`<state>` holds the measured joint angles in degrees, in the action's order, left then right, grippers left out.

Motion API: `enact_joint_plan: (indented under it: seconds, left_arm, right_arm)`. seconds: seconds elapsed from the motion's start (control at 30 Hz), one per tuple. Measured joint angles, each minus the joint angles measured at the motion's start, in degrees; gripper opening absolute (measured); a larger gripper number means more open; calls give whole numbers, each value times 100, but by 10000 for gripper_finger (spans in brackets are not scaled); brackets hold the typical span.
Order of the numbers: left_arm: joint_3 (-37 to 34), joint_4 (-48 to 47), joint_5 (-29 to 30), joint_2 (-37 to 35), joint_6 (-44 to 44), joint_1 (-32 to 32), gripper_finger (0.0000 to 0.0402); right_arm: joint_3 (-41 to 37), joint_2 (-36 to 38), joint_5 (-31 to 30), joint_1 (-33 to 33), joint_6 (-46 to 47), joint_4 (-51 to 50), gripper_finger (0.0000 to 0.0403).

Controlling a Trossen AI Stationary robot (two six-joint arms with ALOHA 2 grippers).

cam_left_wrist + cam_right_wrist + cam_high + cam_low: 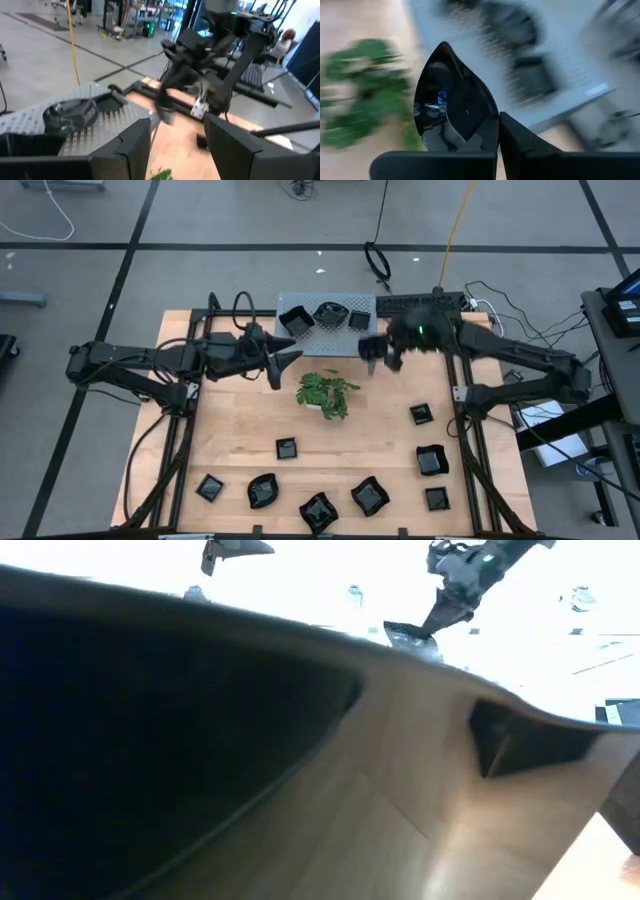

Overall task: Pick & Place Mini shaped plates
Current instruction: Stack the leaf-shaped plate on top of the stacked leaf-shaped plates on the shelf

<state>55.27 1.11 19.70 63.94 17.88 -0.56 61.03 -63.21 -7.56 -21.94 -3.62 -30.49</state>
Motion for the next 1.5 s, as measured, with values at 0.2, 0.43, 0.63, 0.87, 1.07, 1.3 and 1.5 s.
enact_joint_plan:
  seconds: [0.2,0.43,0.63,0.87,1.07,1.3,1.5]
  left_arm:
    - [0,461,0,0,-71,-122,186]
    - [0,854,0,0,-811,-407,186]
    - [0,1277,36,0,-1395,-737,186]
    - [0,1532,40,0,-1468,-1122,186]
    - [0,1776,44,0,-1265,-1368,186]
    - [0,1940,44,-2,-1352,-1563,186]
    - [0,1940,42,-2,-1354,-1694,186]
  right_arm:
    - [1388,-945,2,-919,-1875,29,0]
    - [2728,-2131,584,-1373,-3275,-263,0]
    - [3110,-2766,923,-1414,-4056,-91,0]
    - [3118,-3057,1532,-1443,-4220,261,0]
    - [3118,-3118,1836,-1446,-4402,369,0]
    - [3118,-3118,1839,-1452,-4240,386,0]
    - [3118,-3118,1839,-1452,-4214,371,3]
